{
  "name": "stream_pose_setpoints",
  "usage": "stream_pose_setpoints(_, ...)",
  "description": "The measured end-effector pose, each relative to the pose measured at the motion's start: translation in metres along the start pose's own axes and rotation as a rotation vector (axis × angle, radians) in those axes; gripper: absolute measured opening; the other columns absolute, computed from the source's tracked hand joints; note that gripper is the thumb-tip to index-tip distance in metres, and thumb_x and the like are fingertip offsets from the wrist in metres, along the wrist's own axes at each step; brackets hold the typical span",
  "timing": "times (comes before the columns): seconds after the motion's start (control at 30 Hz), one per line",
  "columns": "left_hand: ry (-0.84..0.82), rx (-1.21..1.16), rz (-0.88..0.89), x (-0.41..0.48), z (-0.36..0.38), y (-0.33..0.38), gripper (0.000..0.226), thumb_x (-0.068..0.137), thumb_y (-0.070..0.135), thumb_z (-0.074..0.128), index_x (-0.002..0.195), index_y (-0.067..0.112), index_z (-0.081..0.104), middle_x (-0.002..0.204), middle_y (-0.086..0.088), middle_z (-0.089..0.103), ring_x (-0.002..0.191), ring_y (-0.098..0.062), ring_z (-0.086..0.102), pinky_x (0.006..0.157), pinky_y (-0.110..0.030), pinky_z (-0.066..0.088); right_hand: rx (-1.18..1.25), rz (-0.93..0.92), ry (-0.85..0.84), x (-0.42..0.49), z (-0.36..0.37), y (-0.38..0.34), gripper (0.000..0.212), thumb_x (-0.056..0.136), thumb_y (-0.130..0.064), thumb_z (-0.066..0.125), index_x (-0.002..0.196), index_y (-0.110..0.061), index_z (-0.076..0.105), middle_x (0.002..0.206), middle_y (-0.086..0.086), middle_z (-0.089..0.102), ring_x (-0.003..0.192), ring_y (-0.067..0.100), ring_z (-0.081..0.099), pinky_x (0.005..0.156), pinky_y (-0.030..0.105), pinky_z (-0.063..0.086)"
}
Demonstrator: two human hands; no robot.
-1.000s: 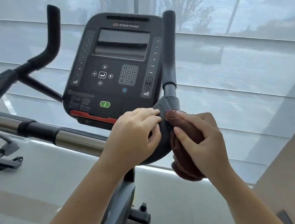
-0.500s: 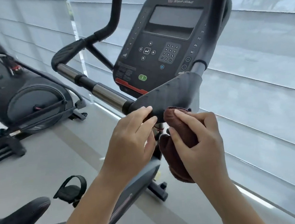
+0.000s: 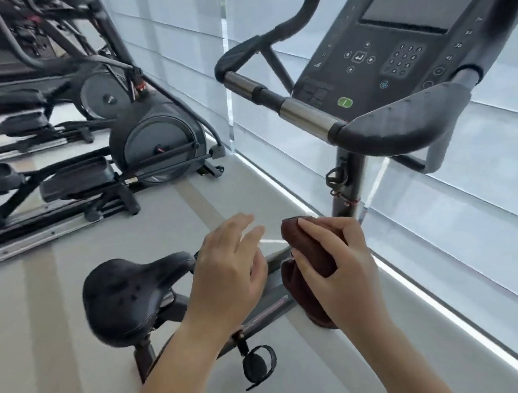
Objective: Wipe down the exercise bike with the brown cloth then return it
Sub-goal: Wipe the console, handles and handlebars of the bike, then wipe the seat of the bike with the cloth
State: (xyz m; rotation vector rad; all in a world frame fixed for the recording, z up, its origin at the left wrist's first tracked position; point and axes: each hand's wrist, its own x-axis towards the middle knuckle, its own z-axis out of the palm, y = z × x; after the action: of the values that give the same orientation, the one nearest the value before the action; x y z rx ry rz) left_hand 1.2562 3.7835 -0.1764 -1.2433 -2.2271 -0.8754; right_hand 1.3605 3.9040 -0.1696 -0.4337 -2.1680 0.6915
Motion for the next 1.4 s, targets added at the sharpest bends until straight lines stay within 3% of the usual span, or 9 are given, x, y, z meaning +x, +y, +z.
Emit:
stream_pose_setpoints(0.1, 0.011, 0.025, -0.063, -0.046, -0.033, -0.033, 0.028, 0.083, 0.012, 0.044, 0.101, 0.003, 0.064, 0.108, -0.015, 0.062, 0.102, -0.029, 0.057, 0.087, -0.044, 0.047, 0.019, -0.012, -0.063, -0.031, 0.036, -0.037, 0.037, 0.074, -0.015, 0.074, 0.111, -0.017, 0.066, 0.109, 0.001, 0.054, 0.096, 0.012, 0.057, 0.083, 0.013, 0.042)
stream_pose_setpoints(0.2, 0.035, 0.031, -0.135, -0.099, -0.066, -0.066, 0.028, 0.082, 0.011, 0.044, 0.099, 0.002, 0.065, 0.108, -0.014, 0.063, 0.104, -0.028, 0.057, 0.088, -0.042, 0.047, 0.051, 0.012, -0.111, -0.067, 0.068, -0.074, 0.034, 0.076, -0.018, 0.073, 0.109, -0.021, 0.066, 0.109, -0.007, 0.051, 0.097, 0.004, 0.053, 0.082, 0.006, 0.039)
stream_pose_setpoints(0.33, -0.002, 0.048, -0.229, -0.162, -0.099, -0.109, 0.03, 0.082, 0.013, 0.042, 0.097, 0.002, 0.066, 0.107, -0.015, 0.063, 0.102, -0.031, 0.058, 0.087, -0.043, 0.048, 0.043, 0.057, -0.16, -0.108, 0.11, -0.117, 0.034, 0.076, -0.019, 0.073, 0.109, -0.024, 0.066, 0.11, -0.005, 0.055, 0.095, 0.011, 0.059, 0.078, 0.022, 0.047)
stream_pose_setpoints(0.53, -0.064, 0.051, -0.33, -0.196, -0.114, -0.153, 0.026, 0.074, 0.005, 0.054, 0.096, 0.0, 0.066, 0.106, -0.018, 0.063, 0.098, -0.034, 0.06, 0.084, -0.043, 0.047, -0.008, 0.093, -0.268, -0.133, 0.152, -0.142, 0.036, 0.076, -0.017, 0.073, 0.111, -0.024, 0.066, 0.112, 0.0, 0.056, 0.096, 0.016, 0.059, 0.078, 0.025, 0.044)
stream_pose_setpoints(0.7, -0.12, 0.024, -0.346, -0.192, -0.098, -0.193, 0.031, 0.072, 0.0, 0.066, 0.104, -0.002, 0.062, 0.113, -0.021, 0.06, 0.105, -0.038, 0.056, 0.088, -0.049, 0.045, -0.016, 0.139, -0.27, -0.126, 0.194, -0.128, 0.038, 0.077, -0.017, 0.072, 0.114, -0.023, 0.064, 0.112, 0.0, 0.055, 0.096, 0.016, 0.058, 0.079, 0.024, 0.042)
stream_pose_setpoints(0.87, -0.224, 0.017, -0.388, -0.168, -0.062, -0.24, 0.04, 0.075, 0.008, 0.069, 0.112, -0.002, 0.057, 0.126, -0.024, 0.052, 0.118, -0.041, 0.046, 0.096, -0.051, 0.037, -0.01, 0.243, -0.283, -0.101, 0.248, -0.089, 0.037, 0.079, -0.021, 0.069, 0.115, -0.023, 0.062, 0.114, -0.001, 0.052, 0.098, 0.015, 0.055, 0.081, 0.023, 0.04)
stream_pose_setpoints(1.23, -0.547, 0.119, -0.218, -0.105, 0.012, -0.323, 0.059, 0.085, 0.038, 0.054, 0.133, 0.007, 0.041, 0.145, -0.017, 0.031, 0.136, -0.032, 0.02, 0.108, -0.049, 0.016, -0.164, 0.427, -0.291, -0.006, 0.356, -0.002, 0.033, 0.085, -0.027, 0.062, 0.117, -0.019, 0.061, 0.113, 0.011, 0.05, 0.102, 0.032, 0.051, 0.085, 0.03, 0.039)
stream_pose_setpoints(1.4, -0.651, 0.061, -0.169, -0.093, 0.017, -0.356, 0.06, 0.086, 0.043, 0.051, 0.134, 0.011, 0.038, 0.147, -0.014, 0.027, 0.137, -0.032, 0.016, 0.109, -0.051, 0.016, -0.164, 0.324, -0.24, -0.055, 0.364, -0.025, 0.028, 0.078, -0.02, 0.071, 0.105, -0.014, 0.068, 0.105, 0.011, 0.055, 0.09, 0.031, 0.056, 0.081, 0.031, 0.044)
